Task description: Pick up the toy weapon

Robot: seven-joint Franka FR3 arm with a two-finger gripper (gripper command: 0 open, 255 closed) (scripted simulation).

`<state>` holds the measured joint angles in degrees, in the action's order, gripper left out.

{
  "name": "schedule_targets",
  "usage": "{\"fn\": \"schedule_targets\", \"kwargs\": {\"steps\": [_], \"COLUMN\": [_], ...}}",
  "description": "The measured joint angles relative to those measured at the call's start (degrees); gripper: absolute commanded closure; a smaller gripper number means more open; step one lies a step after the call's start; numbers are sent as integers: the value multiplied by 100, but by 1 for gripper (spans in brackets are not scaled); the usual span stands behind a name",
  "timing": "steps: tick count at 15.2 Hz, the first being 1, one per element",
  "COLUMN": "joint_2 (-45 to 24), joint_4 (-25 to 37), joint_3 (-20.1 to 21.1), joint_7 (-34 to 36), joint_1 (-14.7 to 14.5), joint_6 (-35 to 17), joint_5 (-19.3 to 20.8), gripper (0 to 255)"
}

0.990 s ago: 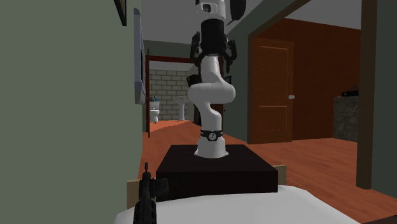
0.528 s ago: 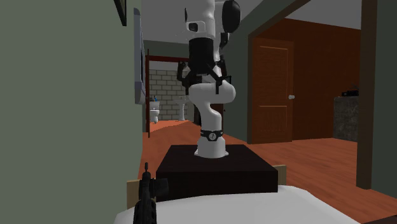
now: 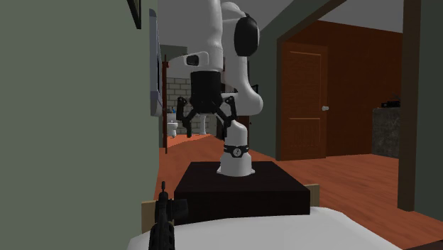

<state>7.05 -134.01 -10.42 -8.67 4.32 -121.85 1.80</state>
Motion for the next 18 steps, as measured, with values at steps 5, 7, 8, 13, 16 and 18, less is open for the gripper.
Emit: {"fn": "schedule_targets", "kwargs": {"steps": [5, 7, 8, 13, 16, 18], "joint_2": [-1017, -1474, -1645, -2812, -3305, -3493], "joint_4": [315, 538, 610, 1276, 1612, 1700], "joint_3": [-159, -197, -219, -228, -230, -209], "joint_7": [-294, -414, -476, -729, -852, -875], "joint_1": [127, 187, 226, 422, 549, 578], "joint_6": [-515, -674, -734, -1050, -1123, -1209], "joint_5": [-99, -171, -190, -387, -451, -487], "gripper": [0, 0, 0, 0, 0, 0]}}
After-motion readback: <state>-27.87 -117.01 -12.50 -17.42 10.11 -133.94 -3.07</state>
